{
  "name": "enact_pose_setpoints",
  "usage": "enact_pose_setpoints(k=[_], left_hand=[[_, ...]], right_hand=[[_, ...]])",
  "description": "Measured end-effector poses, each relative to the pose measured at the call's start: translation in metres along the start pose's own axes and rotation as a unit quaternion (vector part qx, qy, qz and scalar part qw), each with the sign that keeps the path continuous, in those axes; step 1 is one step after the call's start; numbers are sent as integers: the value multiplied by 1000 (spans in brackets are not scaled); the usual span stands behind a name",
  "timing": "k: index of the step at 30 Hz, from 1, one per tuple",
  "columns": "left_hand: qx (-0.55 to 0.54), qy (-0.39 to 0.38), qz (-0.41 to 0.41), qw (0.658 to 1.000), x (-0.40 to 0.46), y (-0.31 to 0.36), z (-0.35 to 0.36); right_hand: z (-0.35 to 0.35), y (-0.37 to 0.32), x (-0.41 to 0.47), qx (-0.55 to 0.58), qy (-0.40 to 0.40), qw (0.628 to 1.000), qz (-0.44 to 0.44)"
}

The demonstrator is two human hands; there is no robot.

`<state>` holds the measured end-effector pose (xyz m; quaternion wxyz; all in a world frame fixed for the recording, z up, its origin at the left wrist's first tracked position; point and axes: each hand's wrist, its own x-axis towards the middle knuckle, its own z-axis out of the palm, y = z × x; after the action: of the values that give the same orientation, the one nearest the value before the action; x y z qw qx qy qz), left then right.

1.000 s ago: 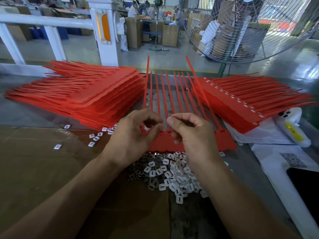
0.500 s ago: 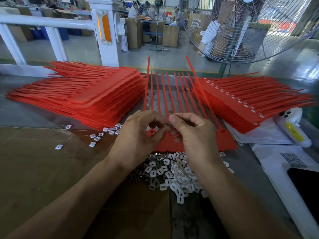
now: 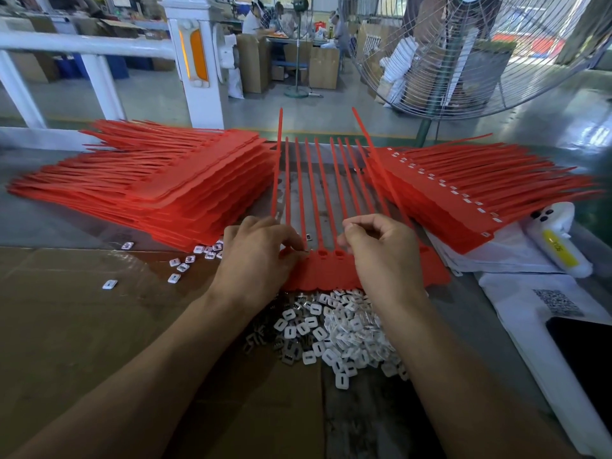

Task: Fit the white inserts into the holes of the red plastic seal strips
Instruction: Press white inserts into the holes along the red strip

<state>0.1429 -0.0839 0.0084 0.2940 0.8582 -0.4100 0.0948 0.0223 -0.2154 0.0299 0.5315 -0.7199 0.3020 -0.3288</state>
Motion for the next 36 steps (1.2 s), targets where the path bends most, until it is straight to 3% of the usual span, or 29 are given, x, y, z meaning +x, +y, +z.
enact_pose_setpoints(k=[14,27,36], left_hand=[[-5,-17,-35,999,5,0,5],[102,-45,89,990,-5,0,-4],[145,-77,111,980,-5,1,-11]], right_hand=[[1,1,1,-14,-5,1000,-3],[-2,-2,0,-37,-32,999,2],[-1,2,0,-91,-92,992,3]])
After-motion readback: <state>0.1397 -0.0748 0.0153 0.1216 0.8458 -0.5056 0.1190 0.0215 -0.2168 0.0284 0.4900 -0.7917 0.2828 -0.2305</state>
